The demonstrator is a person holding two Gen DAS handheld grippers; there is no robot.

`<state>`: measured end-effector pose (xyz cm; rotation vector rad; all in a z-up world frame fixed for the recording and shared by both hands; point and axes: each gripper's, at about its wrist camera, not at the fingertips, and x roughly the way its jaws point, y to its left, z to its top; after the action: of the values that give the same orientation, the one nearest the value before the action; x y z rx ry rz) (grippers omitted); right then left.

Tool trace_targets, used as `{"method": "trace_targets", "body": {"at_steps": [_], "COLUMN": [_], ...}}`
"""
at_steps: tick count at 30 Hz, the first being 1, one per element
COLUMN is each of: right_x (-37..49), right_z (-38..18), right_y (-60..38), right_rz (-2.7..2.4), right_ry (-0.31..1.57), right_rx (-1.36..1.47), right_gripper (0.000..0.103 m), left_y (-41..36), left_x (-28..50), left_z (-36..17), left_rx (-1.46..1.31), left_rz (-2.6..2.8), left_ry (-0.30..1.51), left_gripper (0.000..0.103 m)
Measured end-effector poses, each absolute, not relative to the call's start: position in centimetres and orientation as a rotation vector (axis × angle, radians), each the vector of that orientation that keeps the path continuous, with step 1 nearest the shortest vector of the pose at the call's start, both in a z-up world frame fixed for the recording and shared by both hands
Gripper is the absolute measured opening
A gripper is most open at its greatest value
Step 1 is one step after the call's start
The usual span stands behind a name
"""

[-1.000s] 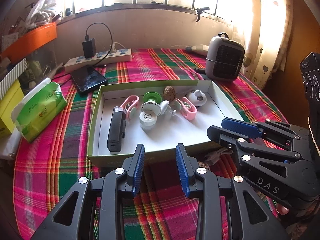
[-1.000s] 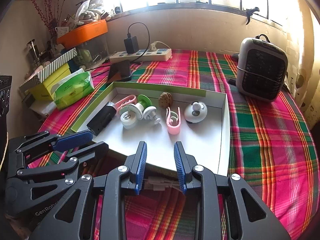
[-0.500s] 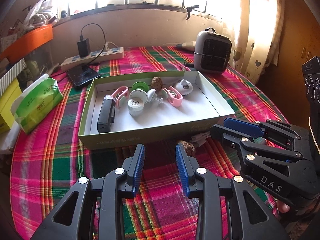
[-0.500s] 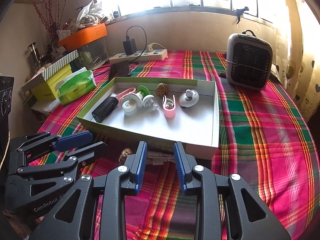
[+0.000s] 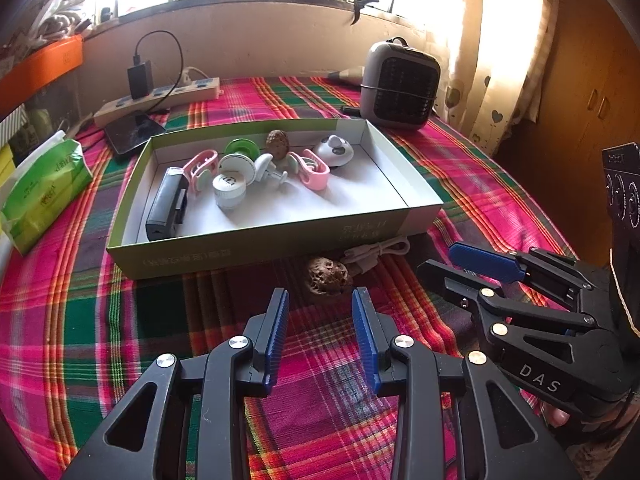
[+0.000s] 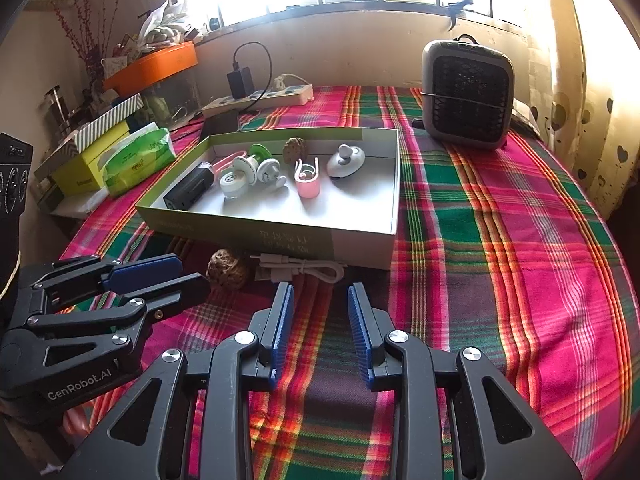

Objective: Organize objects
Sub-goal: 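Withdraw both tools from the box toward the remaining objects, then move the left tool onto the brown walnut while the right tool reaches the white USB cable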

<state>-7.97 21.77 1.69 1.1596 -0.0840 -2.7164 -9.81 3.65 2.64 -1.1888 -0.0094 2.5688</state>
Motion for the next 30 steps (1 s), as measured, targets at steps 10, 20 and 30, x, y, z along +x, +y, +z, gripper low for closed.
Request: {"method": "trace_targets", "body": {"at_steps": [10,20,30], "right_x": [-7.8,-9.2,-11.0], "right_z": [1.6,1.4,1.2], "right_y": [22.4,22.6,21.3], "right_rz": [-2.710,-2.663,-2.586], "right_ry": [-0.098,-0.097,-0.050], "right_rx": [1.158,1.187,1.197], "right_gripper": [0.040,0.040,0.040], "left_y": [4.8,4.6,2.9], "left_x": [-11.3,-12.2,-12.0], "left_z": [1.9,1.7,1.7], "left_rx": [-1.229,-1.259,-1.262], "left_rz": [2.573,2.587,2.619], "left_ry": [0.019,0.013,-0.005], "left_gripper": [0.035,0.035,0.027]}}
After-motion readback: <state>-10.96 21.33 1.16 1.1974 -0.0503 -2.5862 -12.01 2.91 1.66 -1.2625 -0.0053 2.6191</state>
